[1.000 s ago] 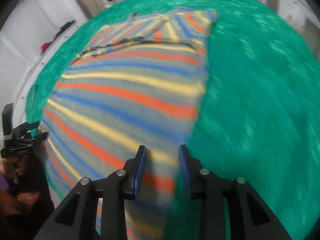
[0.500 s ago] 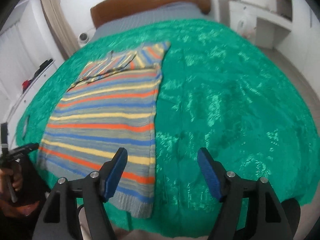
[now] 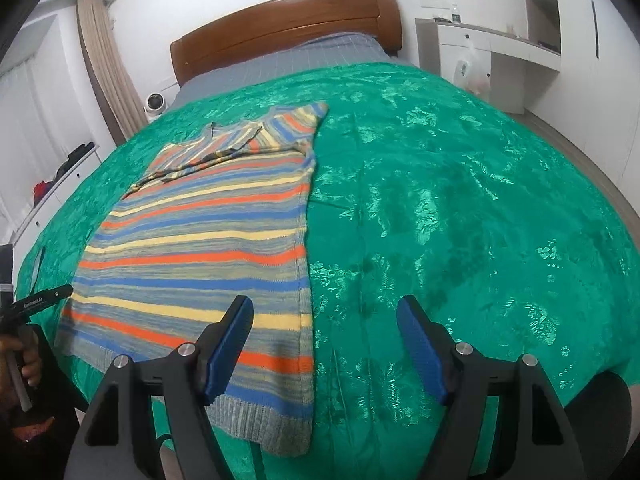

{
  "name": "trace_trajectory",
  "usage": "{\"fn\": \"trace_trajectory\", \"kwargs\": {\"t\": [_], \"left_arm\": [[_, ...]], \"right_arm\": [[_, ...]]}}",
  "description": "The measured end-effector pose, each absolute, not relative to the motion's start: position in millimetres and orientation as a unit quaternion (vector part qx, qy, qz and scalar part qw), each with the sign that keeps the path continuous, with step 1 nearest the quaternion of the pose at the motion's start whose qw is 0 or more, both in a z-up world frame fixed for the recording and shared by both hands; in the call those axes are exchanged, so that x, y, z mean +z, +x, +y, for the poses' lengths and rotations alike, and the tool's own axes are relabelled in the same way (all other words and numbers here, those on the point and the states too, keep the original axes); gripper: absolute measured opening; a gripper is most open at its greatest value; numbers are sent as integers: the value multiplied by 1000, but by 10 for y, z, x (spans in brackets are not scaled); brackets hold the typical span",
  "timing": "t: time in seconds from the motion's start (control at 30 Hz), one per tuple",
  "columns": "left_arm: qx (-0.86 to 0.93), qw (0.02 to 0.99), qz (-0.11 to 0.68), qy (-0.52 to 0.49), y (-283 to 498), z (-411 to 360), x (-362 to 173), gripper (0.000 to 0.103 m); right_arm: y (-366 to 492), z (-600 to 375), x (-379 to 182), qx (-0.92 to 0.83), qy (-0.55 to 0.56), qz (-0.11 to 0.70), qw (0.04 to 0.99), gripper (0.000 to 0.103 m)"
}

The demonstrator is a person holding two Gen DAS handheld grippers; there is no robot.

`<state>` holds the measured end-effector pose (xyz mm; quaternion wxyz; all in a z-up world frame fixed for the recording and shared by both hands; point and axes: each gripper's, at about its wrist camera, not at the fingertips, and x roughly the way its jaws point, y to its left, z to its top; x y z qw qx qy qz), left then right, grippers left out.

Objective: Fold small clothes

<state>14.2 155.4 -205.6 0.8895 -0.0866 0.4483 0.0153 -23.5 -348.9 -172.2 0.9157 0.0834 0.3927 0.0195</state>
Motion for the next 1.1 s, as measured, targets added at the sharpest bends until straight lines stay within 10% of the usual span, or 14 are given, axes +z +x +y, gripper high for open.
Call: {"fn": "trace_trajectory", "kwargs": {"t": [0.33, 0.5, 0.67, 0.7, 1.1], "left_arm": [[-96, 833, 533, -113, -28, 1498, -2081, 86], [-114, 814, 567, -63, -62, 1214, -2158, 60], [-136, 798, 586, -38, -127, 1046, -2195, 5], [-133, 800, 584, -28, -138, 1020, -2175, 4], [-166, 831, 515, -127, 379, 1394, -1361, 3]], "right_arm": [[-310, -3696, -1691, 115, 139, 494, 851, 74], [-299, -3587, -1877, 149, 147, 533, 819, 73], [-162, -3490, -2154, 176, 170, 577, 779, 31], [-148, -3469, -2174, 176, 164, 583, 776, 6], [352, -3706, -1299, 198, 214, 487, 823, 6]]}}
